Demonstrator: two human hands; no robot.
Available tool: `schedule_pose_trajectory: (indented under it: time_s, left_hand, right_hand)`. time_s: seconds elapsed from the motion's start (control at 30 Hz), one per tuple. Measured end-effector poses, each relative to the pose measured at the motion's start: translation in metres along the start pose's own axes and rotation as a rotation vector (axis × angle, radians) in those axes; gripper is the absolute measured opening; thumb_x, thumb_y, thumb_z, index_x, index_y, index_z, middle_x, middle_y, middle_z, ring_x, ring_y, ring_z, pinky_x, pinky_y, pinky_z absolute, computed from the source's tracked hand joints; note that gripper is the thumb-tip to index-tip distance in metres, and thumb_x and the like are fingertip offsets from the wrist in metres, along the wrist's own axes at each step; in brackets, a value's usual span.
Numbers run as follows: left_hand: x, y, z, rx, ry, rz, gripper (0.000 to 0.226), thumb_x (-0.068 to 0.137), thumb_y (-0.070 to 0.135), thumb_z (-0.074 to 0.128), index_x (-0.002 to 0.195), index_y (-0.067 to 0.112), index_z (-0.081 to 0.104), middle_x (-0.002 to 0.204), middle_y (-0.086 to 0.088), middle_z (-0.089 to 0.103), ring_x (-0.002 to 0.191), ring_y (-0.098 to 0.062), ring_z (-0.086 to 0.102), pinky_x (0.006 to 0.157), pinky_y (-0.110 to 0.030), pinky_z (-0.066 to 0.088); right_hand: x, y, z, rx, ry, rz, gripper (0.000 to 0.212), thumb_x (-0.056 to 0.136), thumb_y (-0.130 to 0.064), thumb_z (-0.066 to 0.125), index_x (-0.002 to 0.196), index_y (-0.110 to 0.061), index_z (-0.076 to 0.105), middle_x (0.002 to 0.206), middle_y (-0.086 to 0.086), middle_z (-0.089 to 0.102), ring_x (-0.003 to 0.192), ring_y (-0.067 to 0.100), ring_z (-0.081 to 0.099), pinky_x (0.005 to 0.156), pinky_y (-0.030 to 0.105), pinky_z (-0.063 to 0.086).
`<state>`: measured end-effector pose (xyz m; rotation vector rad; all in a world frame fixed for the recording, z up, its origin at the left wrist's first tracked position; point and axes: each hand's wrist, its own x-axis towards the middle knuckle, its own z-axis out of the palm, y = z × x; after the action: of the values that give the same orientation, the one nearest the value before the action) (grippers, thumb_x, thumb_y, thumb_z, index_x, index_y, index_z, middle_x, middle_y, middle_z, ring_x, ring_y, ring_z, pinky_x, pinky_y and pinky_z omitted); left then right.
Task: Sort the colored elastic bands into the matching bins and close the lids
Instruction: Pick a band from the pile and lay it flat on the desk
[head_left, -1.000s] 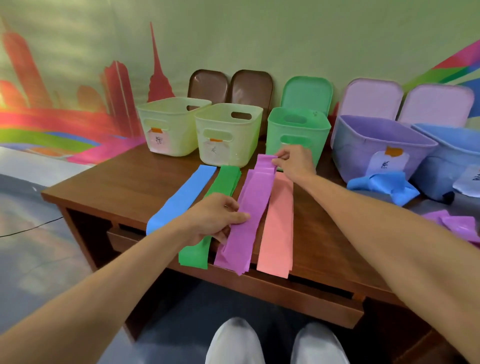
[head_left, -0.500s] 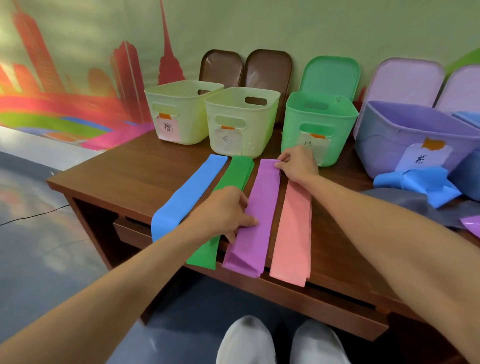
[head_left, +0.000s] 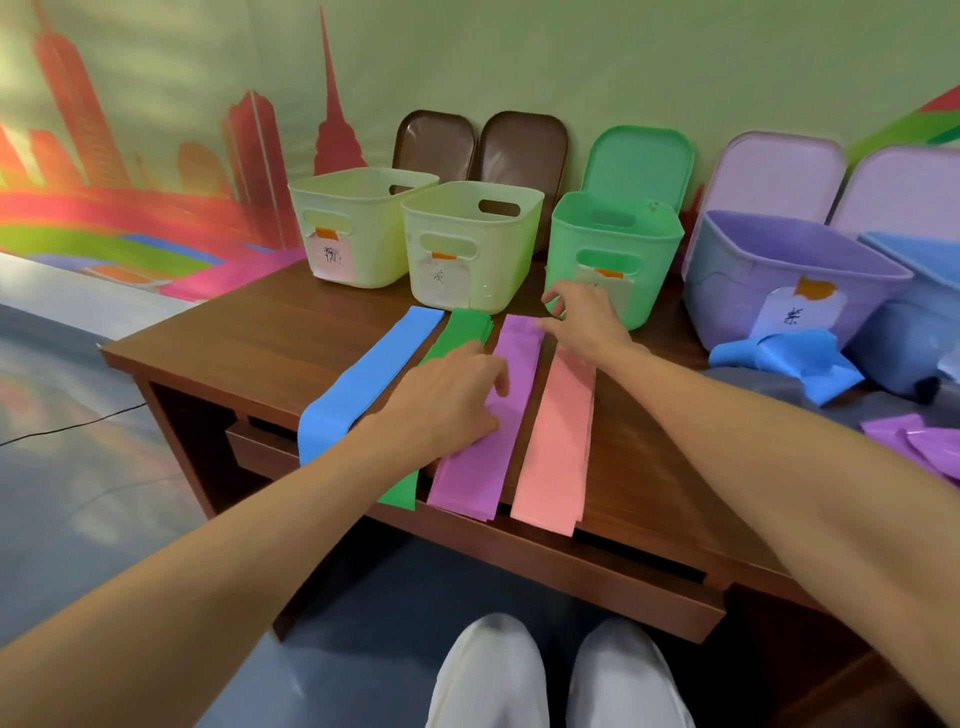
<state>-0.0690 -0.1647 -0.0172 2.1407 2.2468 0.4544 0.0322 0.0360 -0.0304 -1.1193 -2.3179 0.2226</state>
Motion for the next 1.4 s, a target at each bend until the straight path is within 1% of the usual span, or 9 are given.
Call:
schedule_pose_trajectory:
  time_s: [0.2,0.4,0.6,0.7,0.87,0.93,1.03,1.23,1.4]
  left_hand:
    - [-0.003,0.024,0.000,-0.164,0.045,0.095,0.020,0.088,0.018,0.062,0.108,0.019,0.061,0.098,0.006,0.049,0.089,-0.009,0.049,0.078,-0.020,0.038]
    - [-0.005,0.069,0.010,-0.295,0.017,0.236,0.019,0.089,0.017,0.061,0.108,0.019,0.062,0.098,0.006,0.055,0.089,-0.008,0.053,0.076,-0.016,0.043]
    - [-0.004,0.130,0.026,-0.447,0.023,0.296,0.018,0.086,0.018,0.063,0.104,0.022,0.065,0.100,0.006,0.063,0.091,-0.007,0.057,0.076,-0.009,0.040]
    - [0.001,0.160,0.038,-0.499,0.002,0.310,0.016,0.087,0.020,0.063,0.102,0.024,0.066,0.097,0.007,0.065,0.089,-0.003,0.058,0.076,-0.006,0.040]
    - [0.018,0.209,0.066,-0.590,-0.027,0.338,0.014,0.087,0.019,0.063,0.098,0.028,0.066,0.097,0.010,0.064,0.090,0.000,0.057,0.077,-0.006,0.041]
    - [0.028,0.226,0.077,-0.620,-0.023,0.363,0.016,0.087,0.016,0.063,0.096,0.028,0.066,0.096,0.010,0.062,0.089,0.001,0.057,0.077,-0.004,0.040]
    - [0.046,0.246,0.089,-0.638,0.000,0.362,0.015,0.087,0.015,0.062,0.094,0.027,0.066,0.097,0.008,0.063,0.087,0.001,0.056,0.075,-0.003,0.039]
    - [0.099,0.279,0.109,-0.533,-0.046,0.444,0.016,0.084,0.013,0.061,0.095,0.022,0.069,0.097,0.000,0.062,0.089,-0.010,0.058,0.087,-0.026,0.046]
    - [0.111,0.292,0.136,-0.387,0.016,0.481,0.016,0.081,0.017,0.057,0.094,0.024,0.063,0.095,0.007,0.056,0.097,-0.014,0.054,0.090,-0.039,0.045]
  right_hand:
    - [-0.041,0.018,-0.056,-0.043,-0.125,-0.125,0.021,0.086,-0.017,0.067,0.107,-0.012,0.067,0.106,0.007,0.066,0.089,0.014,0.057,0.081,0.029,0.049]
    - [-0.105,0.062,-0.132,-0.027,-0.165,-0.061,0.012,0.085,-0.016,0.068,0.096,-0.015,0.071,0.096,0.002,0.071,0.090,0.014,0.063,0.082,0.021,0.048]
    - [-0.173,0.123,-0.189,0.068,0.021,0.116,0.010,0.084,-0.013,0.067,0.091,-0.019,0.072,0.085,-0.005,0.070,0.071,-0.005,0.060,0.064,-0.001,0.039]
    - [-0.200,0.154,-0.206,0.149,0.103,0.191,0.011,0.085,-0.009,0.067,0.088,-0.019,0.070,0.086,-0.001,0.071,0.064,-0.012,0.058,0.066,0.003,0.043]
    - [-0.226,0.207,-0.215,0.197,0.369,0.364,0.009,0.083,-0.011,0.067,0.088,-0.016,0.073,0.084,0.002,0.072,0.076,0.012,0.064,0.072,0.014,0.046]
    - [-0.232,0.227,-0.214,0.195,0.444,0.430,0.009,0.083,-0.014,0.067,0.086,-0.018,0.074,0.084,0.000,0.072,0.079,0.013,0.065,0.081,0.026,0.048]
    - [-0.236,0.250,-0.208,0.220,0.492,0.482,0.007,0.084,-0.017,0.067,0.082,-0.021,0.072,0.082,-0.004,0.071,0.077,0.010,0.063,0.080,0.026,0.047]
    - [-0.231,0.270,-0.194,0.153,0.415,0.291,0.009,0.083,-0.011,0.069,0.087,-0.018,0.073,0.090,-0.003,0.072,0.073,-0.001,0.058,0.069,0.005,0.041]
    - [-0.231,0.280,-0.185,-0.062,0.111,0.167,0.032,0.089,-0.024,0.062,0.121,-0.027,0.061,0.112,-0.012,0.047,0.089,0.004,0.051,0.079,0.030,0.047]
